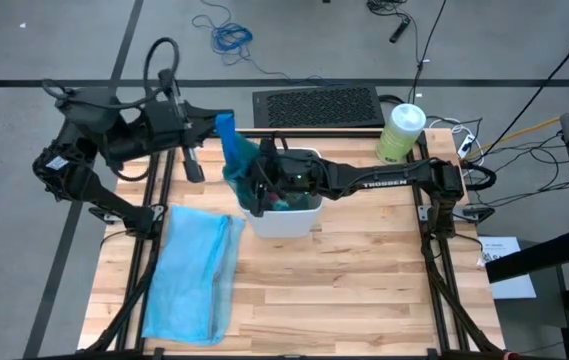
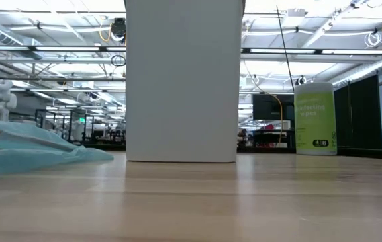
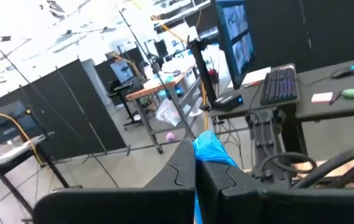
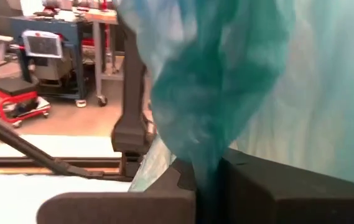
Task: Place trash/remove bag and relplace
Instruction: Remove the blue trash bag from the white trash bin
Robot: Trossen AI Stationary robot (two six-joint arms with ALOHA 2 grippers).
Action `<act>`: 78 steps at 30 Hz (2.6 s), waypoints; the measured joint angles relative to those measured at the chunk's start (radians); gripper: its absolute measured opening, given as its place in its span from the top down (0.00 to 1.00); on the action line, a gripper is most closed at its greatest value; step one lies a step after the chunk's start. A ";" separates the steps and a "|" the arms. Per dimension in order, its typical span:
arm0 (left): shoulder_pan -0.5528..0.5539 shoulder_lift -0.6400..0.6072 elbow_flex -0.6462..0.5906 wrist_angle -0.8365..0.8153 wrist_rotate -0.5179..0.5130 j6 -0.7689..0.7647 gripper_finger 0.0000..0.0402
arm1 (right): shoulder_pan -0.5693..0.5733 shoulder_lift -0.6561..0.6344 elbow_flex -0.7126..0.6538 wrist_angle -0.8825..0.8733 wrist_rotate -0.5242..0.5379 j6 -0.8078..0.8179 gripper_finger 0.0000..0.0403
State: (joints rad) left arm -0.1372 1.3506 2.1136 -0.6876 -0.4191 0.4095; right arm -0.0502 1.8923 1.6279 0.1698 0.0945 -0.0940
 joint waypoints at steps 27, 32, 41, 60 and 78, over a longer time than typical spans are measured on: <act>-0.037 -0.008 0.102 -0.030 -0.017 0.026 1.00 | 0.010 -0.004 0.004 -0.199 0.043 0.057 1.00; -0.037 -0.027 0.102 -0.036 -0.041 0.019 1.00 | 0.028 -0.003 0.003 -0.194 0.046 0.044 1.00; -0.038 -0.030 0.109 -0.057 -0.043 0.024 0.85 | 0.038 -0.070 -0.006 -0.221 0.045 0.001 1.00; -0.037 -0.002 0.107 -0.128 -0.072 -0.011 0.55 | 0.023 -0.253 -0.003 -0.144 0.095 -0.134 1.00; -0.037 -0.006 0.105 -0.127 -0.160 0.024 0.54 | 0.092 -0.665 0.000 -0.383 0.360 -0.208 1.00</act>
State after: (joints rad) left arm -0.1745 1.3441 2.2185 -0.8150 -0.5795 0.4334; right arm 0.0417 1.2277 1.6279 -0.2128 0.4542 -0.3023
